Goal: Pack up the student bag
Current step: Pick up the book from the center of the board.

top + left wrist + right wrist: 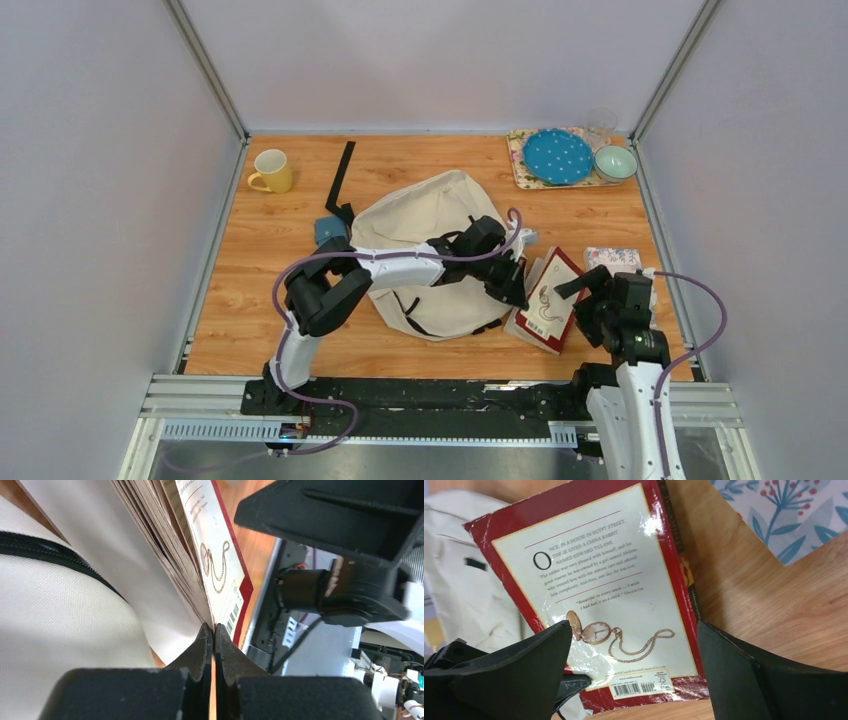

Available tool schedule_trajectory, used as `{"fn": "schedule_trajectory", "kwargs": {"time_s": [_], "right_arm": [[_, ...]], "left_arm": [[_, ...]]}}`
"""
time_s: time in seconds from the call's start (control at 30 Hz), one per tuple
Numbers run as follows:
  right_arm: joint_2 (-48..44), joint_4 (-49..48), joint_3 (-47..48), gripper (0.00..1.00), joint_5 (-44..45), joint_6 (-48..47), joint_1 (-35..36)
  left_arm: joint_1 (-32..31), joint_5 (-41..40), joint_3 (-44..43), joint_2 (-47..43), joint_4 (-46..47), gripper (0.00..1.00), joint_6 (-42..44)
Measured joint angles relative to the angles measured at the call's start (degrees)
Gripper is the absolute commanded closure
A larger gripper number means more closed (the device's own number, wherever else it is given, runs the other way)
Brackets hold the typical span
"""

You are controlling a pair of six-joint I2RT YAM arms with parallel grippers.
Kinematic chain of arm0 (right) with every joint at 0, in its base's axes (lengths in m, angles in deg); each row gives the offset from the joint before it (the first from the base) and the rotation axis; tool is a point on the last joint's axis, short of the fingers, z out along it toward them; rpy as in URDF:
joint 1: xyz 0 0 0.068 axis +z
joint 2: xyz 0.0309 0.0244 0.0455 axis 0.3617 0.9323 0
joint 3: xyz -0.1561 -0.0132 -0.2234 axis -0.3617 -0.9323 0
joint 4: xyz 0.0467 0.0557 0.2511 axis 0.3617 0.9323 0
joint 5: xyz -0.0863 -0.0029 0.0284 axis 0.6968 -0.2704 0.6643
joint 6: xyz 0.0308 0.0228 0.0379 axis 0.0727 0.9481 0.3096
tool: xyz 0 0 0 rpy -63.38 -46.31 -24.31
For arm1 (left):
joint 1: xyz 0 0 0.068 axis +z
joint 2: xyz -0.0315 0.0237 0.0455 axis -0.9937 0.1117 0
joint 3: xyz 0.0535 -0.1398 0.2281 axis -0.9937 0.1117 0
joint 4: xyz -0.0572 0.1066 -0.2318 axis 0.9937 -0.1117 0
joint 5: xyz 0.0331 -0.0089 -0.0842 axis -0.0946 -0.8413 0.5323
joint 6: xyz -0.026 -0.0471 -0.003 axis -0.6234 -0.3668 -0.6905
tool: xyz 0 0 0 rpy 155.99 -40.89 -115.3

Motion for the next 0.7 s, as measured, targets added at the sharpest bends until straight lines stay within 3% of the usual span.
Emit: {"fn": "schedule_trajectory", "kwargs": {"time_s": [0.33,0.5,0.7], "right_arm": [[-5.8,3.9,9.7,0.02,2.6,-0.1,0.0],[-8.5,0.1,9.6,0.02,-4.1,-0.5,0.0],[-9.7,-11.6,8.2,0.02,-14.0,0.5,0.0]], "left_arm": [[8.0,3.4,2.7,-15.7,8.5,1.00,-2.1],[11.1,6.1,6.9,-19.6,16.1,1.00,-4.8],[10.9,10.1,12.3,-20.0,19.7,1.00,-7.1]]}}
